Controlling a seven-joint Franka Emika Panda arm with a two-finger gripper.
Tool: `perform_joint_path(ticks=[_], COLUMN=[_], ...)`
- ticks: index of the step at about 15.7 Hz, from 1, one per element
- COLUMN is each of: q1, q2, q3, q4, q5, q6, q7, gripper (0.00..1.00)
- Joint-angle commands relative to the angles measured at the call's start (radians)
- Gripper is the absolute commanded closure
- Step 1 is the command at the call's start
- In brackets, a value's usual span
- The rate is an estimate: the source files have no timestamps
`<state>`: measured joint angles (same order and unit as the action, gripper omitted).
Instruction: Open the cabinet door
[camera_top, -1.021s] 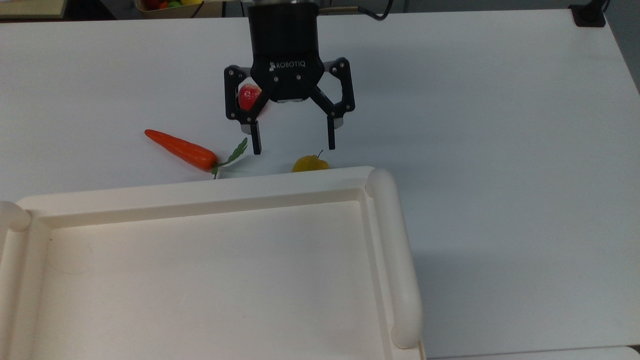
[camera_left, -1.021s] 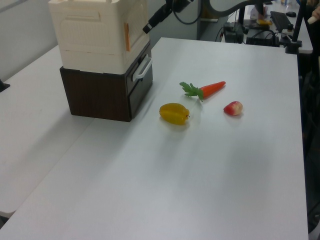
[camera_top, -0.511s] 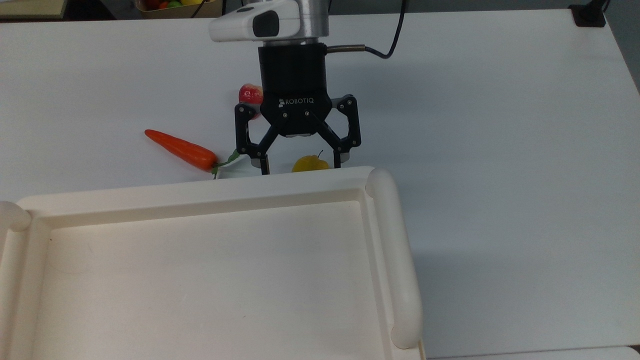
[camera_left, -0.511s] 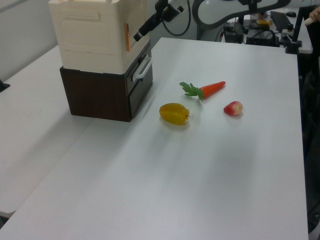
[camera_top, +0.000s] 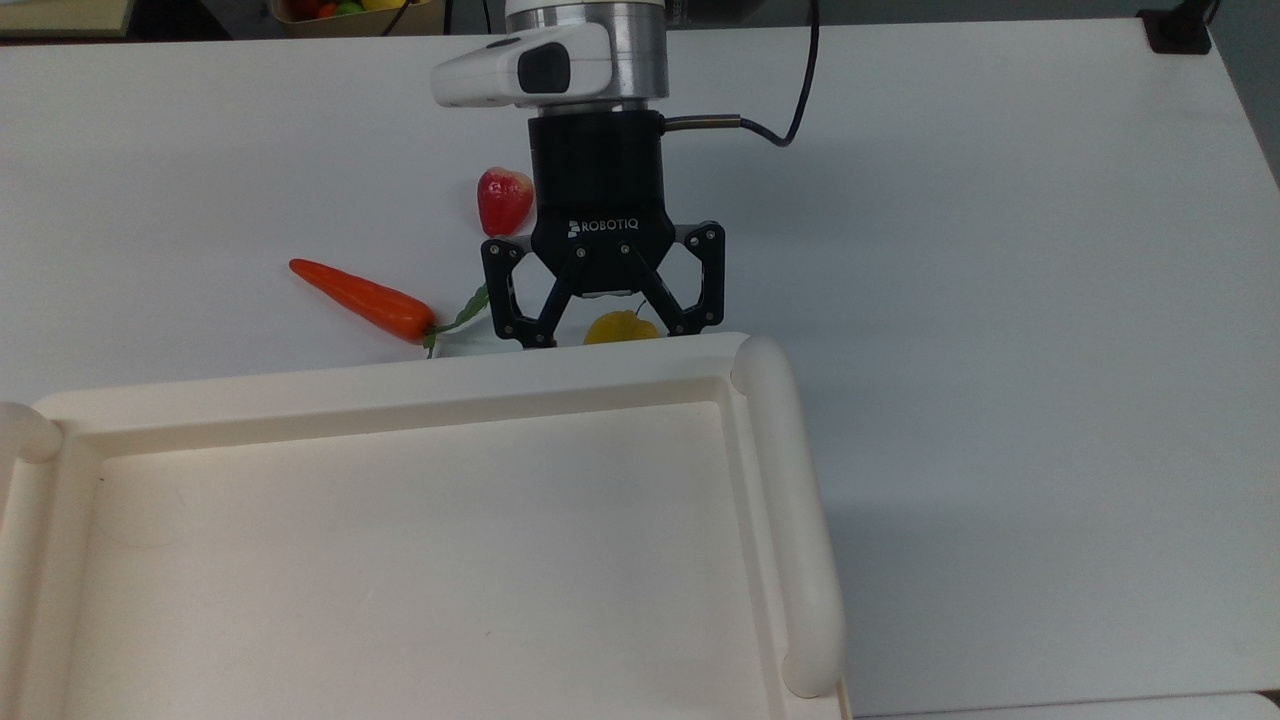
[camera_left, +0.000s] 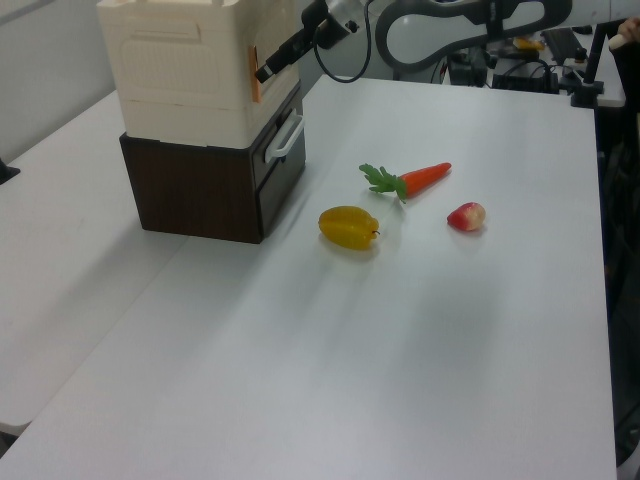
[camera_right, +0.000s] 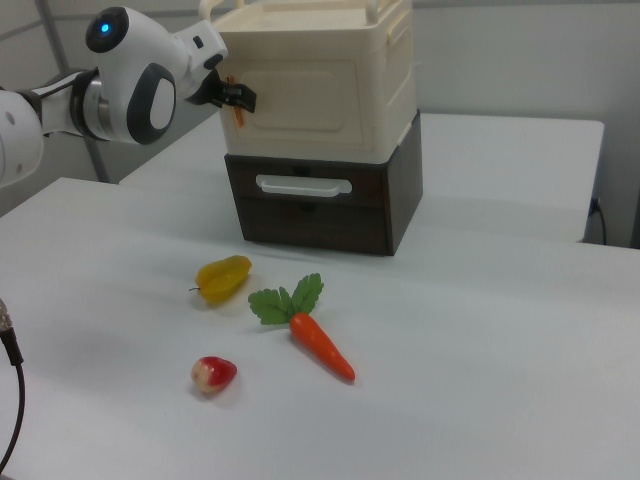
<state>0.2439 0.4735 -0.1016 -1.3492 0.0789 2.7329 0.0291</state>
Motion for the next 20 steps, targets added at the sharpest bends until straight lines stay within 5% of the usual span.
perform_joint_path(ticks=[1,14,16,20], q1=[0.021,0.021,0.021,0.023], q2=[0.016,0.059,0.062,0.067], q3=[-0.010,-0.012,-0.010,-0.010], q4=[0.018,0.047,0.047,0.044], q5=[-0.031,-0.034,-0.034,-0.036], q6=[0.016,0.079,0.080,0.080], q7=[0.040,0.058,0.058,0.060], gripper=[0.55,0.57,0.64,0.94])
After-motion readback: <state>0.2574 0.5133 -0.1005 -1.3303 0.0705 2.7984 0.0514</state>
